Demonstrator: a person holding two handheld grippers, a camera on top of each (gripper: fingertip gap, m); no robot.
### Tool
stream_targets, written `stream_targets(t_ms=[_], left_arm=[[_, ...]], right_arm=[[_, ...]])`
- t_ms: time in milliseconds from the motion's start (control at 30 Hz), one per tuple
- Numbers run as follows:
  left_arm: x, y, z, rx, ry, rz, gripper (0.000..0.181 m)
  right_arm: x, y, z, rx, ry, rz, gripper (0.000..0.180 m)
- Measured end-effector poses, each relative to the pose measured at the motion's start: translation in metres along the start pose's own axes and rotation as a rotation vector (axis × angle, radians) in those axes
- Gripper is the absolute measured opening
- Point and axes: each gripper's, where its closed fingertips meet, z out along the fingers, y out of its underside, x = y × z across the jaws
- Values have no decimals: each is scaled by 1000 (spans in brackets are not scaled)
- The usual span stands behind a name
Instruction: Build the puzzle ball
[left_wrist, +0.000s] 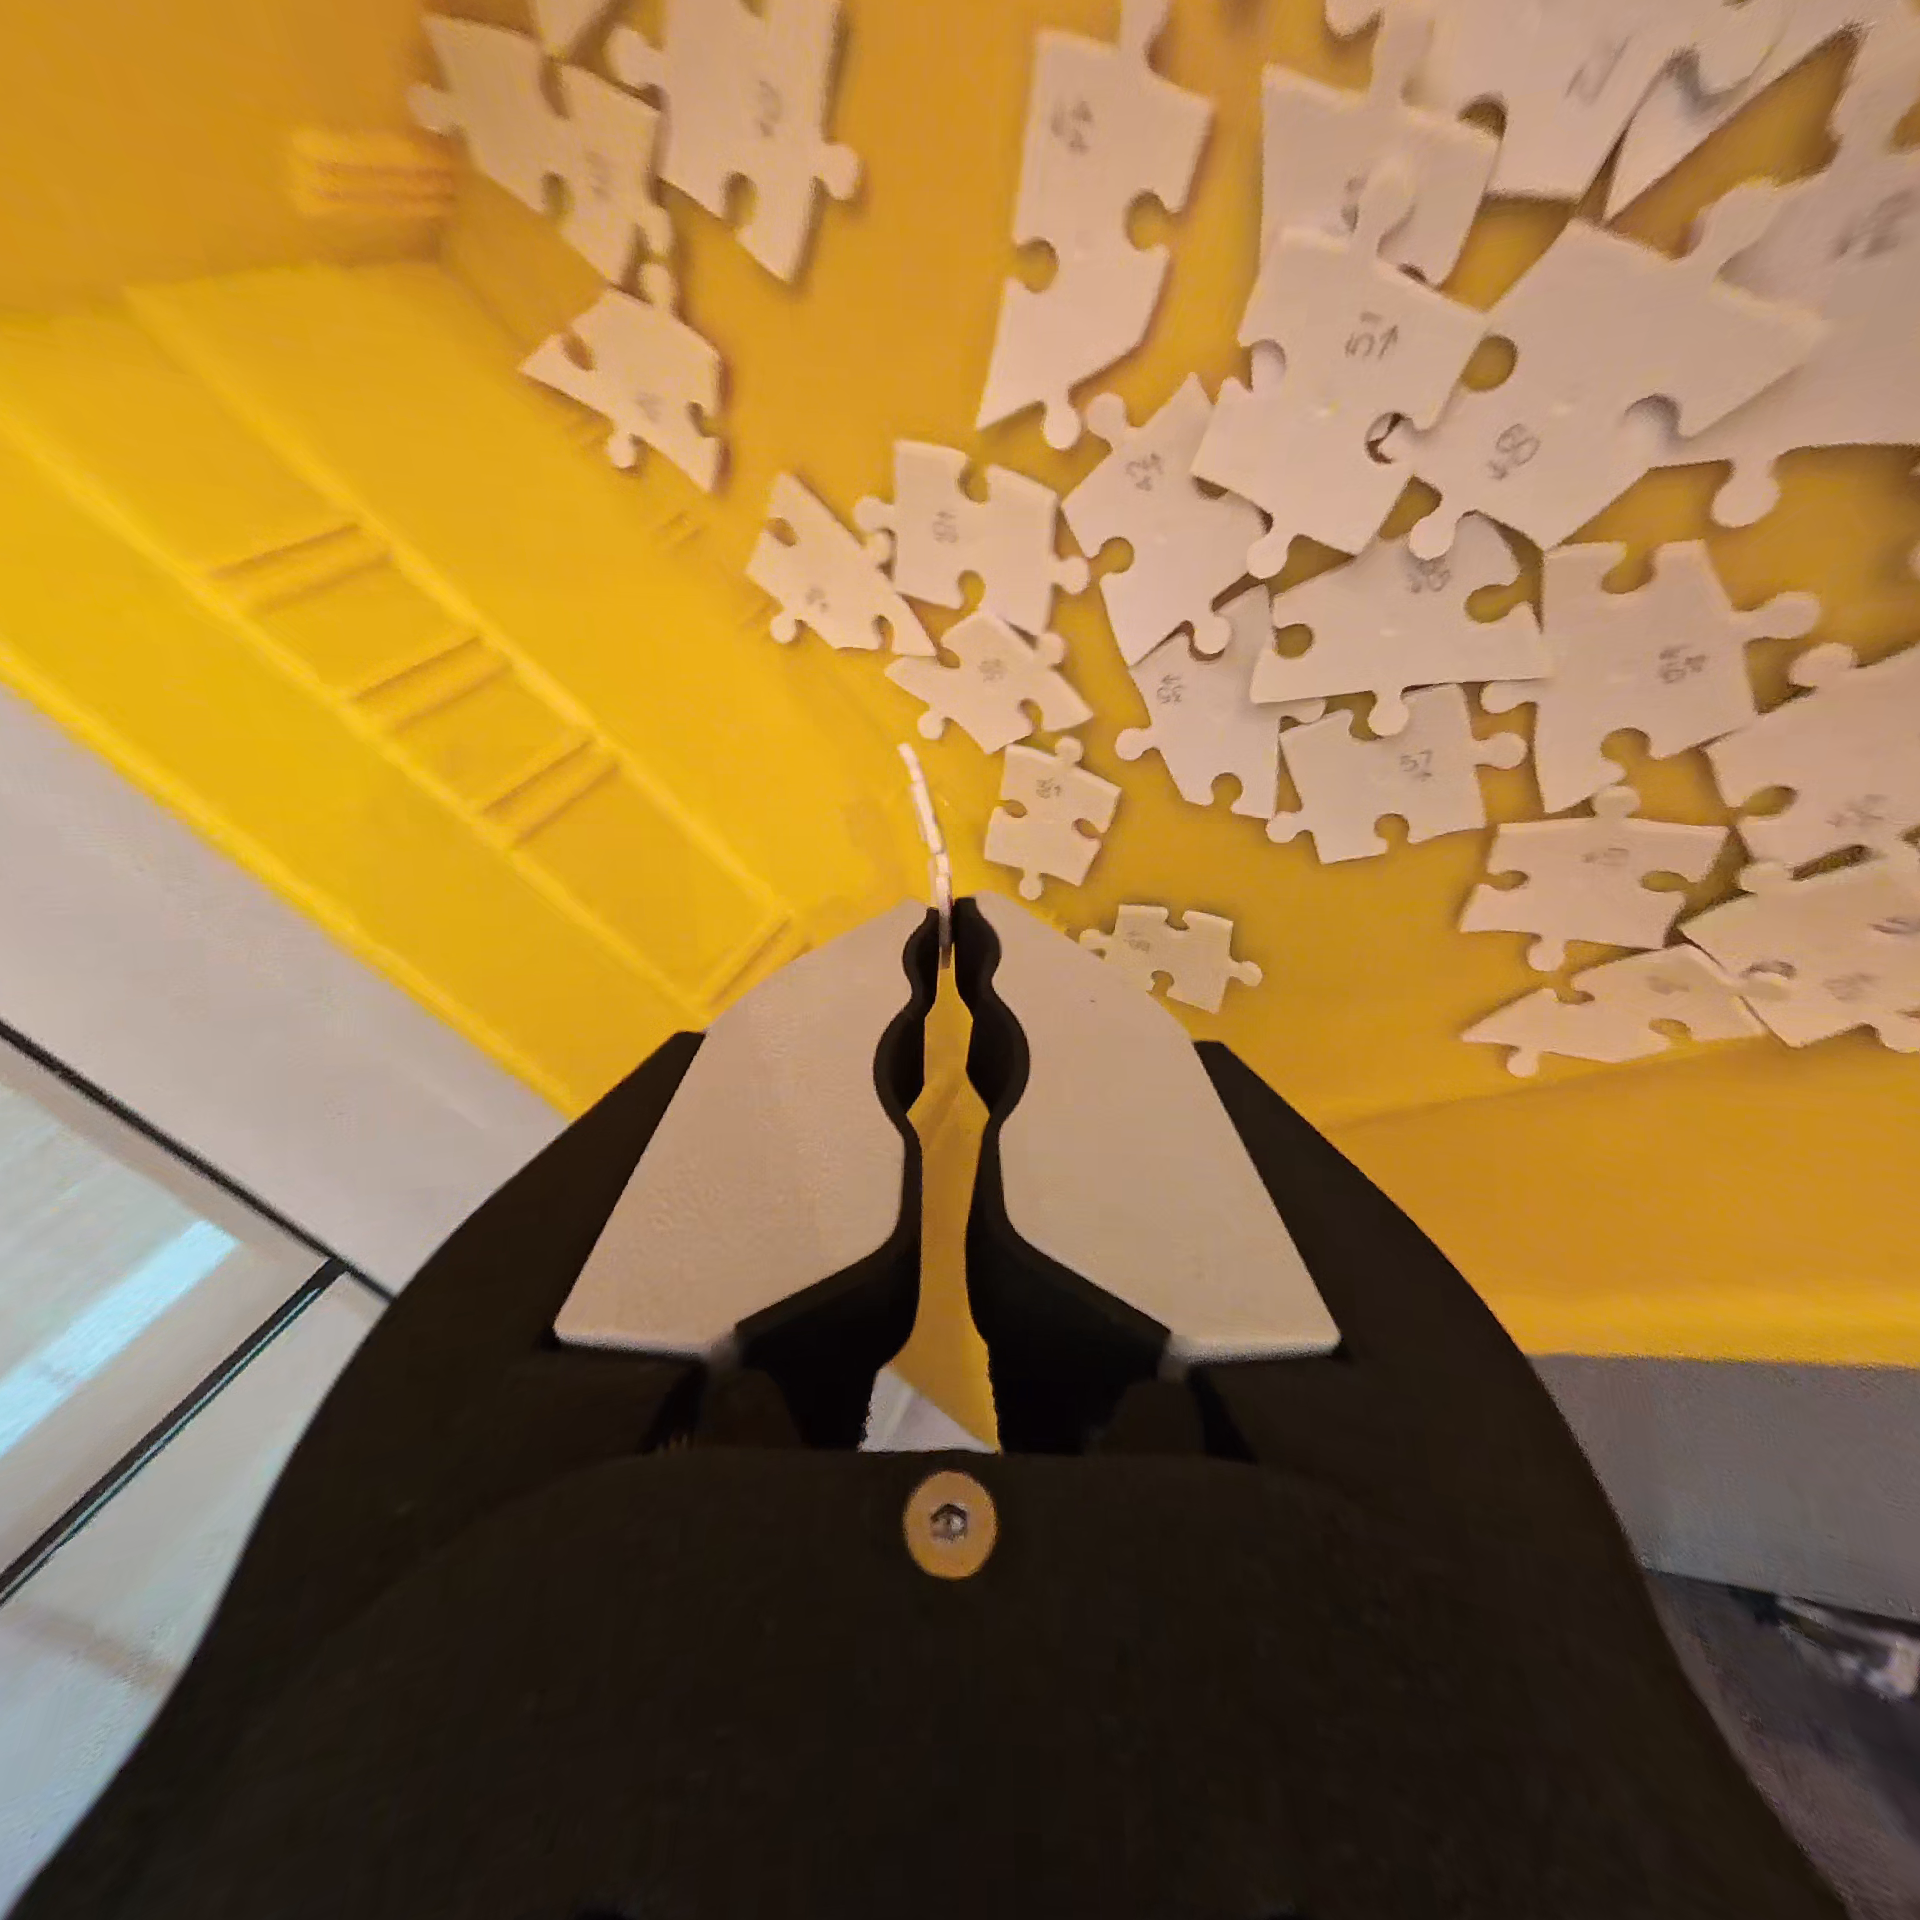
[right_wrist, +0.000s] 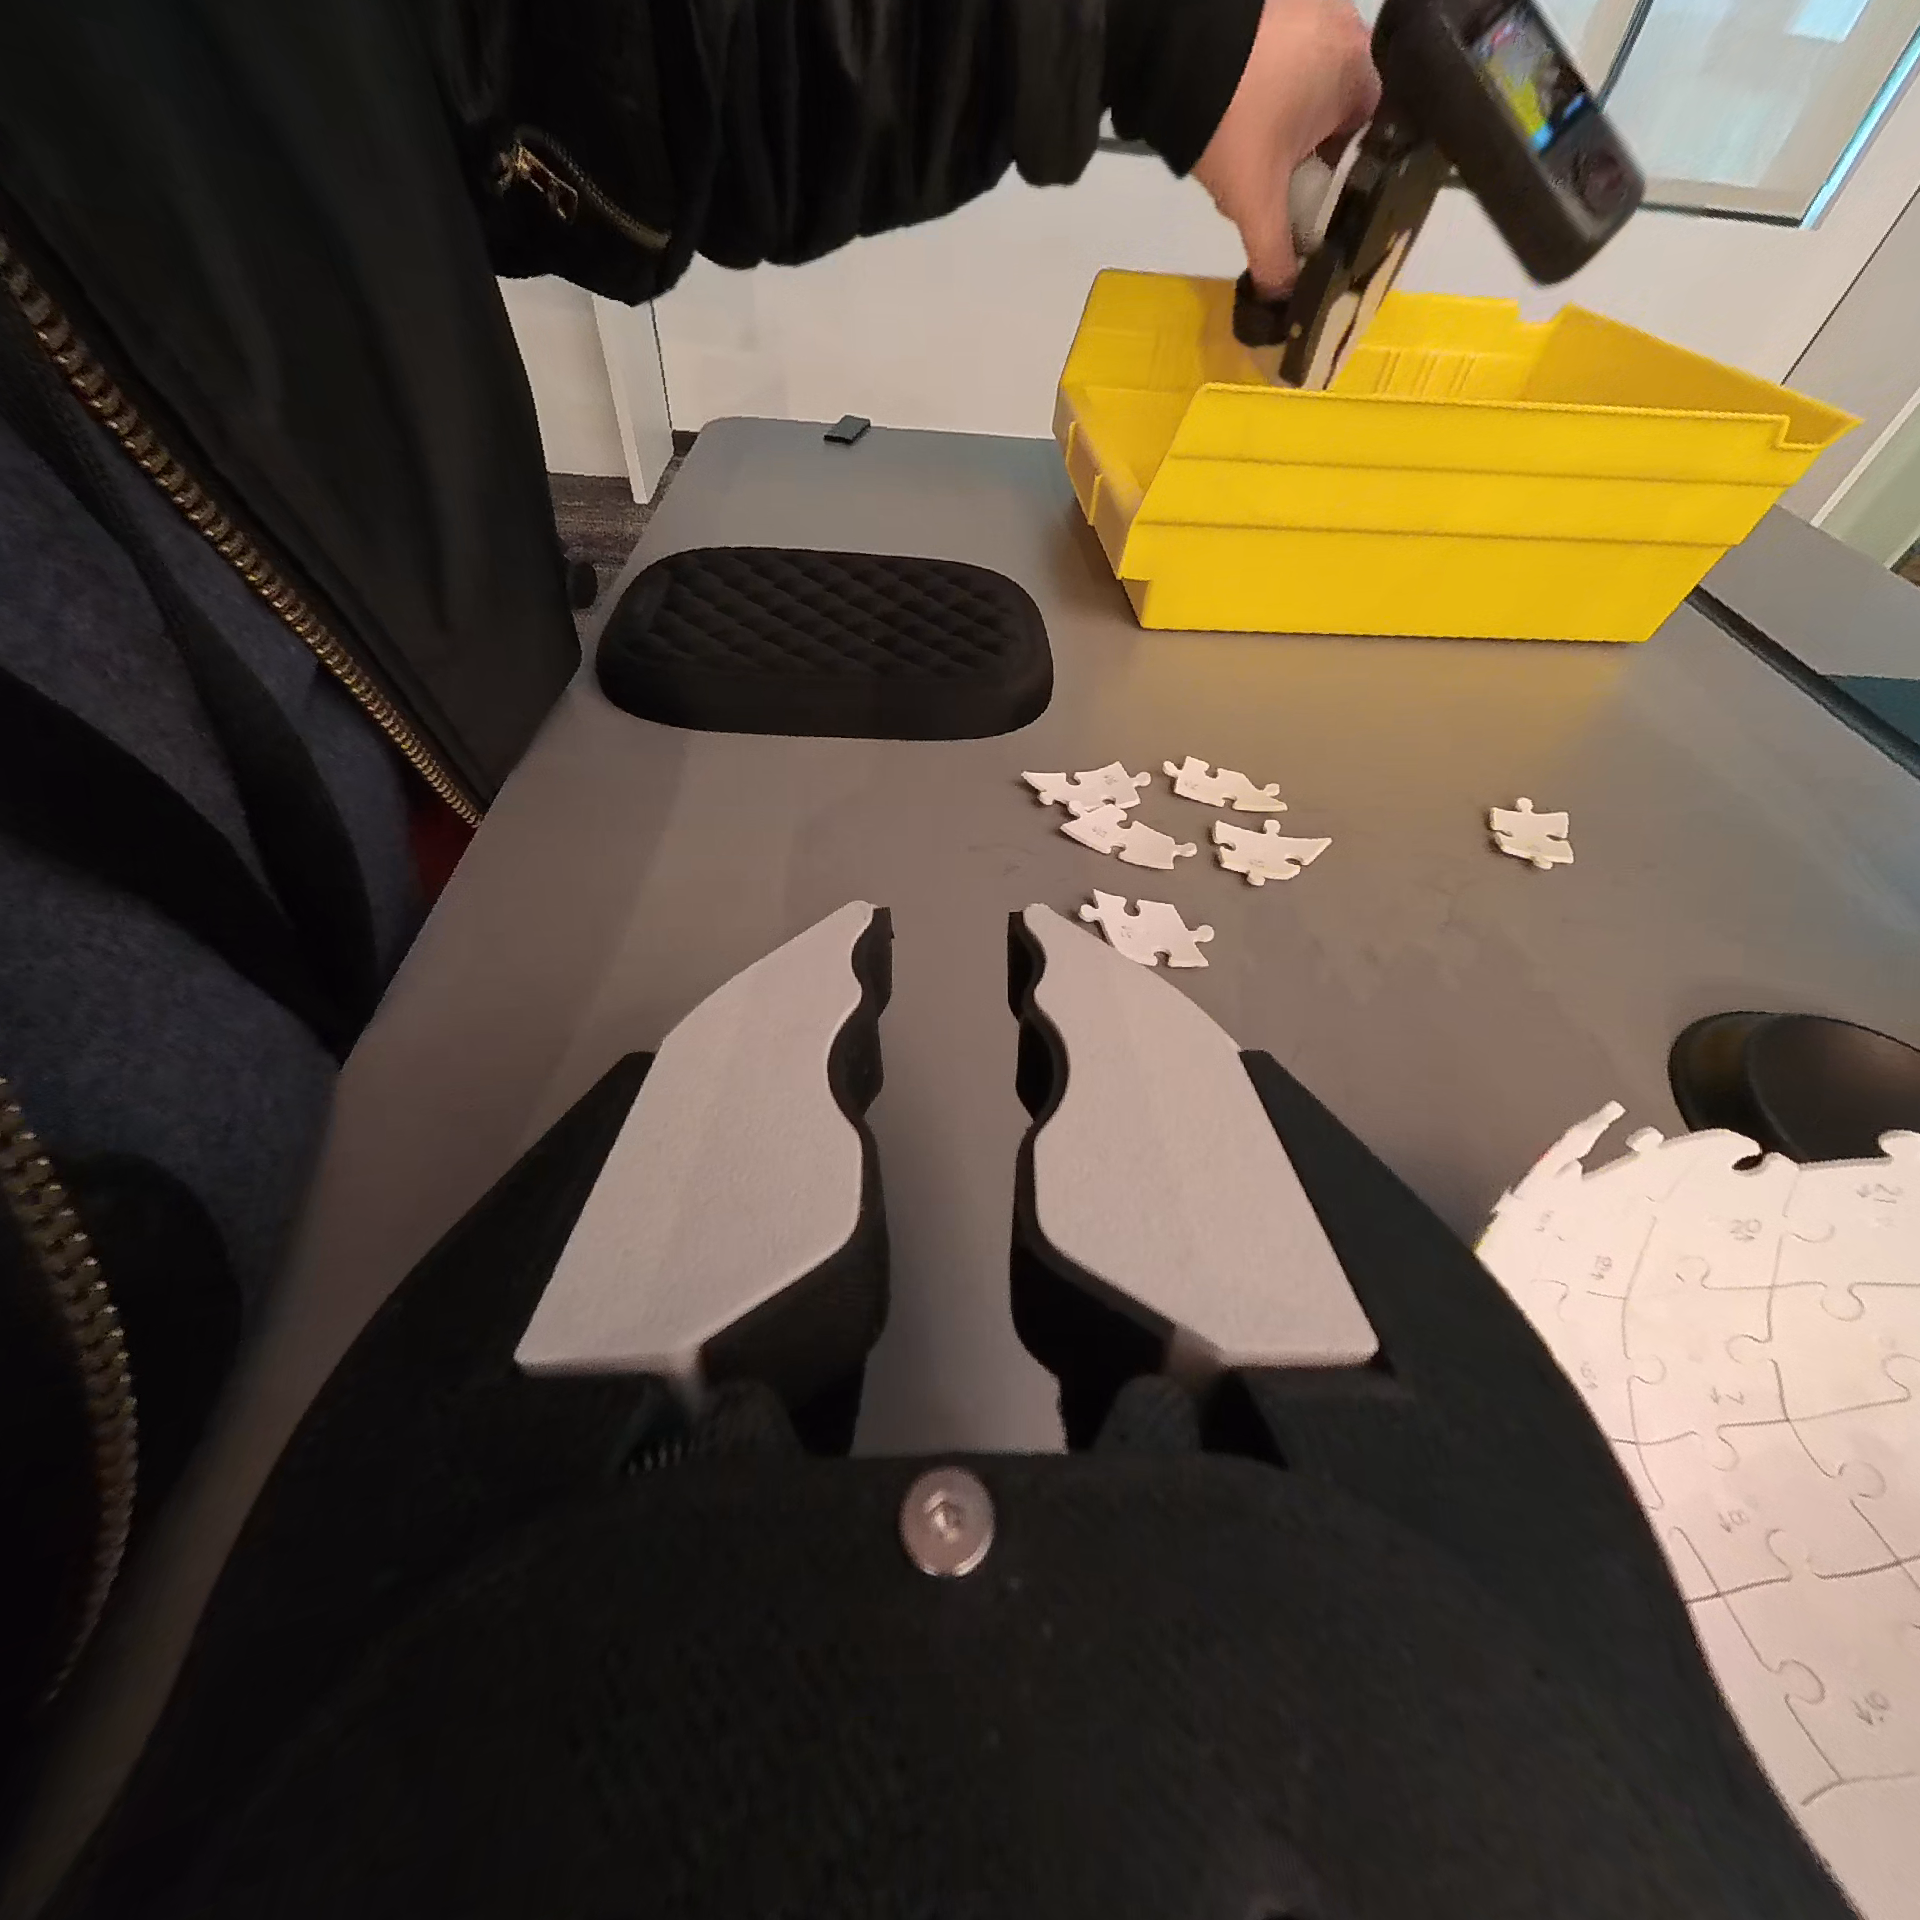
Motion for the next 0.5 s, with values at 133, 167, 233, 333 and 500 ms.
stream_targets(t_ms=[133, 167, 233, 333, 500], left_arm=[[2, 0, -32, 119, 15, -60, 2], [5, -2, -45, 164, 1, -75, 3], [17, -10, -86, 294, -46, -96, 3], [62, -35, -162, 523, -49, -101, 3], [165, -96, -204, 624, -2, 92, 3]], right_arm=[[-2, -2, -1, 7, -2, -7, 22], [-2, -4, -1, 11, -2, -8, 22], [-3, -6, -2, 17, -5, -9, 22], [-6, -10, -2, 26, -6, -22, 23], [-11, -16, -3, 40, -13, -41, 23]])
